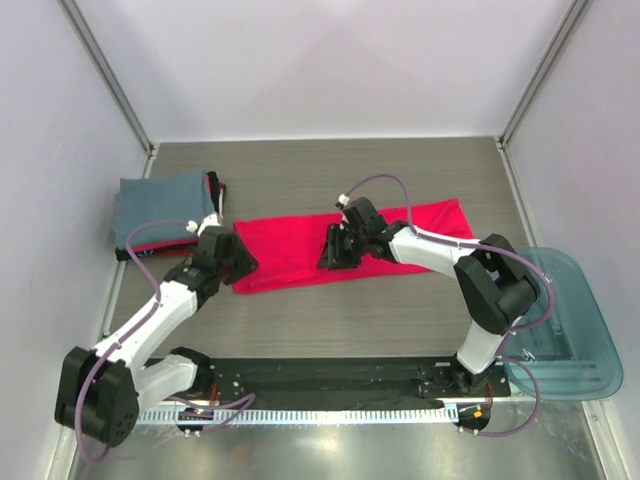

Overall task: Fold and stack the t-shirts
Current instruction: Fold the tshirt

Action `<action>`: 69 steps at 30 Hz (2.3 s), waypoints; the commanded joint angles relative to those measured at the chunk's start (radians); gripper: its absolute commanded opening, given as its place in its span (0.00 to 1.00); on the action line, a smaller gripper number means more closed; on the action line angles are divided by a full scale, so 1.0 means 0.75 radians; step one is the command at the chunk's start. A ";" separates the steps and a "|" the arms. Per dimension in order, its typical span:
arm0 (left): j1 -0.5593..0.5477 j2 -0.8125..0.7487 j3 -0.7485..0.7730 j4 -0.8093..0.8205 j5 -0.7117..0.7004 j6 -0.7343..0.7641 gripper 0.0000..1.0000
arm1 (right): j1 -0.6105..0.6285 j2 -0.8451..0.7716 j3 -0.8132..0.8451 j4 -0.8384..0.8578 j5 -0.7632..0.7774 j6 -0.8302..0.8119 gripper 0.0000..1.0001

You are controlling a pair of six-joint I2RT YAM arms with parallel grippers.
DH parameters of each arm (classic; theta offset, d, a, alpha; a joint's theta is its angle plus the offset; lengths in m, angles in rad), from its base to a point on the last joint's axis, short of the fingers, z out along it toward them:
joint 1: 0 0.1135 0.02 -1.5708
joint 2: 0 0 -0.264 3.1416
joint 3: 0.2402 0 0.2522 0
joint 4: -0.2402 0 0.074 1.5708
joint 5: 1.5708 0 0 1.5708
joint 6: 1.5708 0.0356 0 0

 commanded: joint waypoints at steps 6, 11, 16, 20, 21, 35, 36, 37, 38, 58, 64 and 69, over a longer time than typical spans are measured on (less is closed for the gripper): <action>-0.006 -0.262 -0.197 -0.012 0.186 -0.098 0.45 | 0.008 -0.004 0.007 0.156 -0.097 -0.001 0.42; -0.004 -0.219 -0.201 0.037 0.183 -0.076 0.38 | 0.021 0.031 0.030 0.201 -0.128 0.029 0.42; -0.004 -0.098 -0.193 0.070 0.177 -0.045 0.36 | 0.023 0.050 0.038 0.242 -0.166 0.042 0.42; -0.006 -0.067 -0.225 0.127 0.177 -0.055 0.34 | 0.033 0.074 0.042 0.338 -0.224 0.085 0.43; -0.006 -0.067 -0.229 0.135 0.179 -0.055 0.34 | 0.041 0.084 0.046 0.371 -0.238 0.105 0.43; -0.006 -0.065 -0.240 0.139 0.048 0.012 0.35 | 0.098 0.322 0.216 0.443 -0.312 0.150 0.42; -0.006 -0.049 -0.240 0.148 0.061 0.015 0.35 | 0.101 0.334 0.222 0.447 -0.314 0.152 0.42; -0.004 -0.041 -0.242 0.168 0.073 0.015 0.34 | 0.101 0.348 0.228 0.447 -0.318 0.152 0.42; -0.004 -0.031 -0.242 0.178 0.083 0.015 0.35 | 0.101 0.359 0.240 0.447 -0.316 0.152 0.42; -0.002 -0.057 -0.209 0.136 0.257 -0.045 0.00 | 0.103 0.455 0.316 0.400 -0.304 0.126 0.42; 0.039 -0.106 -0.191 0.066 0.341 -0.086 0.00 | 0.103 0.471 0.322 0.383 -0.291 0.109 0.42; 0.102 -0.102 -0.213 0.080 0.470 -0.145 0.00 | 0.101 0.485 0.330 0.363 -0.277 0.087 0.42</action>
